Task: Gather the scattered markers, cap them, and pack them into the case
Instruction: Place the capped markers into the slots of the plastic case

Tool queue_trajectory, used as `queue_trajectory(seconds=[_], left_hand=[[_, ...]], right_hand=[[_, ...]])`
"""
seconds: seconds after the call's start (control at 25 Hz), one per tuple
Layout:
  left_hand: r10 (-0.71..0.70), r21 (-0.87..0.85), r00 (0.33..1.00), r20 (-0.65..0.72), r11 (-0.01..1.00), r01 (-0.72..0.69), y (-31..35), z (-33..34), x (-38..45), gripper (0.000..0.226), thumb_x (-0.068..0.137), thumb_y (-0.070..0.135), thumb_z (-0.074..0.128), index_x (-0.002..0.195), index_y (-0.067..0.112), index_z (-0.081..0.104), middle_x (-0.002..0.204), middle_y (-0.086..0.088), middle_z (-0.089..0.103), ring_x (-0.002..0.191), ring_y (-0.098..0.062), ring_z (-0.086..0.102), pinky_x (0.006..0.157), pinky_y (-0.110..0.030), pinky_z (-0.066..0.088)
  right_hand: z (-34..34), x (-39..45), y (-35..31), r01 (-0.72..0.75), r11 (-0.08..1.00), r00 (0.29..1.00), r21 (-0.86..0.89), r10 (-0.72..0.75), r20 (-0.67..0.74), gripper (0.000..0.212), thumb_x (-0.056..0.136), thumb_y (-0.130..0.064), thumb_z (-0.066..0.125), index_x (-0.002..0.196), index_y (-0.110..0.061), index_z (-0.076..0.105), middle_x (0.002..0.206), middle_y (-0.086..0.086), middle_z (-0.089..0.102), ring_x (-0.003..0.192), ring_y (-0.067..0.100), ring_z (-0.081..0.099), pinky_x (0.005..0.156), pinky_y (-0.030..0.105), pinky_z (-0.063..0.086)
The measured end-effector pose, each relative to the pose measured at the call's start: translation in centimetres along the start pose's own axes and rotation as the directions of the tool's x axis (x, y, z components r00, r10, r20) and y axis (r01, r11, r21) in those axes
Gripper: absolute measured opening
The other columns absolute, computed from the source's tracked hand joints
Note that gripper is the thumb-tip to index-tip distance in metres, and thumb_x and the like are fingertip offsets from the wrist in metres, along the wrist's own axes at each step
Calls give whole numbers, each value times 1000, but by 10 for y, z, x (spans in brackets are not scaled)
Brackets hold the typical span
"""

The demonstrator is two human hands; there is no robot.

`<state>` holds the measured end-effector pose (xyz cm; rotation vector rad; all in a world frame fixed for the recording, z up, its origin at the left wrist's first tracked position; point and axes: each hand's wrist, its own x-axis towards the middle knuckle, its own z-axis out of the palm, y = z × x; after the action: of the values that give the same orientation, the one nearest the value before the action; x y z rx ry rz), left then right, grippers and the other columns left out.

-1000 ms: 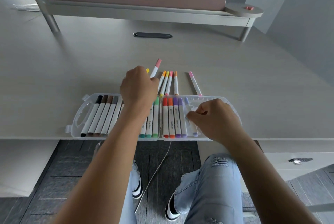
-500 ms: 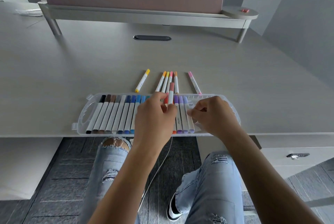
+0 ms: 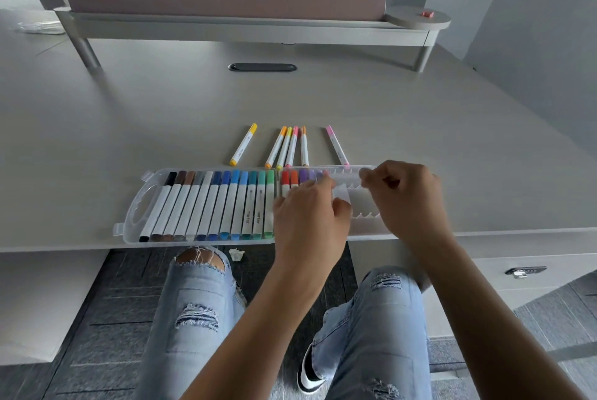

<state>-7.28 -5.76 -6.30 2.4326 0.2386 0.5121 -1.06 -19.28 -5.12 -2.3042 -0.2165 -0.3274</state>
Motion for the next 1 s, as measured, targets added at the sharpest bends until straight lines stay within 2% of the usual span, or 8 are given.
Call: queue_trajectory(seconds=[0.08,0.32,0.48,0.64,0.72,0.8,0.88,1.0], left_hand=[[21,110,1000,-11,994,-20,1,6,3,37,97,33,60,129,18,65,105,2,73,97,-17,65,95,-39,50],[101,244,995,17,964,-102,-9,11,5,31,97,31,60,126,21,68,111,-1,64,112,-23,52,95,-39,46],[162,275,987,17,948,-160,-13,15,6,30,94,28,63,122,20,71,134,3,61,128,-25,45,105,-46,42],[215,259,976,36,941,-217,-17,18,7,25,94,29,62,113,18,74,123,5,69,120,-20,56,107,-44,40],[208,272,977,48,938,-213,-19,18,8,29,95,32,61,118,19,73,124,7,69,123,-20,55,111,-47,37],[192,311,975,114,925,-219,-18,16,6,38,97,34,55,131,20,66,138,7,62,134,-21,47,117,-52,30],[161,351,967,197,909,-223,-17,17,2,51,101,36,45,149,20,48,157,5,44,147,-21,31,122,-56,19],[162,360,956,245,900,-245,-18,14,-2,56,103,36,40,156,19,35,166,3,28,155,-23,16,122,-62,9]], right_hand=[[-7,3,5,-3,1000,999,27,4,-33,30,94,-33,67,71,-16,74,54,-1,62,53,18,56,55,29,44],[-7,5,13,-30,994,999,104,32,-18,30,94,-31,67,70,-15,75,49,-2,58,45,10,45,50,26,36],[-5,5,12,-30,988,1000,149,28,11,29,95,-29,66,69,-18,75,46,-6,53,44,9,42,46,20,31],[-3,8,12,-26,986,1000,163,24,17,30,96,-29,66,70,-18,75,43,-10,52,43,9,41,44,18,30],[-3,11,11,-24,986,999,164,21,24,30,96,-29,66,70,-17,75,43,-11,52,42,9,41,44,19,31],[-1,15,10,-31,987,999,158,26,33,30,96,-29,65,70,-18,75,43,-11,52,42,9,41,46,22,33],[4,20,8,-39,985,999,169,32,43,30,95,-28,66,69,-17,75,42,-9,48,42,8,38,46,23,32],[12,29,4,-33,984,998,177,22,62,30,95,-27,66,69,-17,75,46,-3,48,39,8,35,43,19,27]])
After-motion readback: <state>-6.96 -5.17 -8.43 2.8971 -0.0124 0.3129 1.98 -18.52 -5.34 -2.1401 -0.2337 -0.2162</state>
